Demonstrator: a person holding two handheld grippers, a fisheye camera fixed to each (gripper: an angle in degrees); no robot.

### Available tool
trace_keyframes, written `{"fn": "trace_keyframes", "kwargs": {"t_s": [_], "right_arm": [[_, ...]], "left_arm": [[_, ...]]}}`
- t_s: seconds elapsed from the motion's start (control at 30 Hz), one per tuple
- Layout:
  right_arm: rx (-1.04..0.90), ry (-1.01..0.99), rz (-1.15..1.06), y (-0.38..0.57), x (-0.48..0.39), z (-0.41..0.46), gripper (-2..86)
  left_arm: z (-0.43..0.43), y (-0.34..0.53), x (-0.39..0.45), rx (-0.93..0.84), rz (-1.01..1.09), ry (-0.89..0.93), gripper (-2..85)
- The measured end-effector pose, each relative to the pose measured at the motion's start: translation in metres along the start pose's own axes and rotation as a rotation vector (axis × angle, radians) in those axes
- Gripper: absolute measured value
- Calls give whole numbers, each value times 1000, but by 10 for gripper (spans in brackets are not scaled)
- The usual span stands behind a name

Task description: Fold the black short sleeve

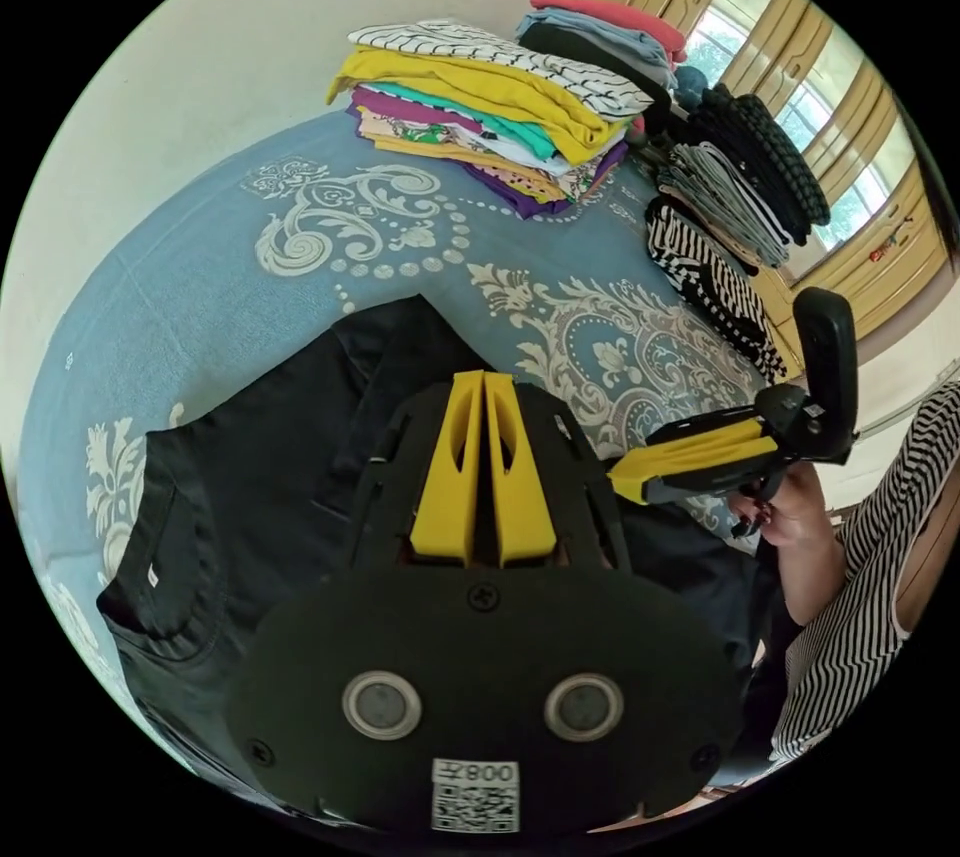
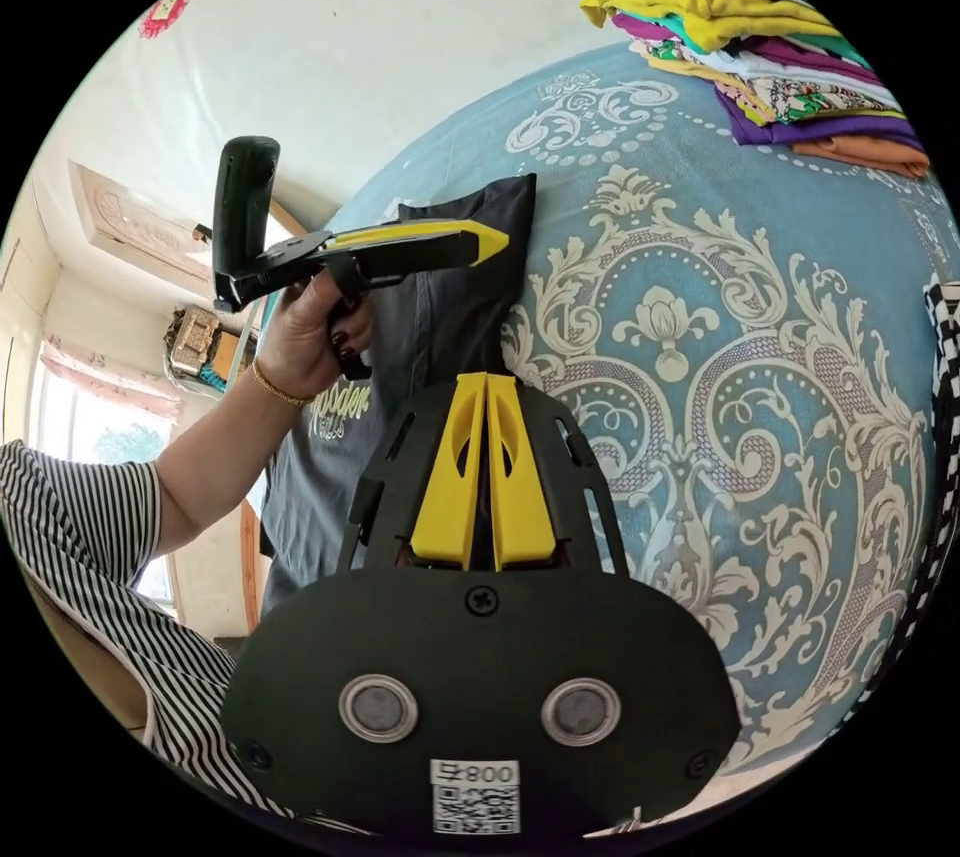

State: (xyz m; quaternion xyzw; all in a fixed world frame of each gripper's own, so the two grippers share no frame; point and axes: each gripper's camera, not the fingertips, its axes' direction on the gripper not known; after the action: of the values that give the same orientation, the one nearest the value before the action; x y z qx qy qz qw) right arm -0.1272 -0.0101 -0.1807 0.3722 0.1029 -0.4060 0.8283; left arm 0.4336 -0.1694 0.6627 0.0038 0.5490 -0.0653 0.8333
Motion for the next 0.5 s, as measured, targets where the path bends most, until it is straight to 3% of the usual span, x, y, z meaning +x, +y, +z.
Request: {"fn": "trace_keyframes", "kwargs": {"t_s": [0.2,0.5], "right_arm": [[39,-3,35,-5,-8,-17,0],[84,-31,32,-19,-39,-36,0]], "left_arm": [[-29,16,20,78,29,29,1],[-14,24,42,10,5,138,1]]}}
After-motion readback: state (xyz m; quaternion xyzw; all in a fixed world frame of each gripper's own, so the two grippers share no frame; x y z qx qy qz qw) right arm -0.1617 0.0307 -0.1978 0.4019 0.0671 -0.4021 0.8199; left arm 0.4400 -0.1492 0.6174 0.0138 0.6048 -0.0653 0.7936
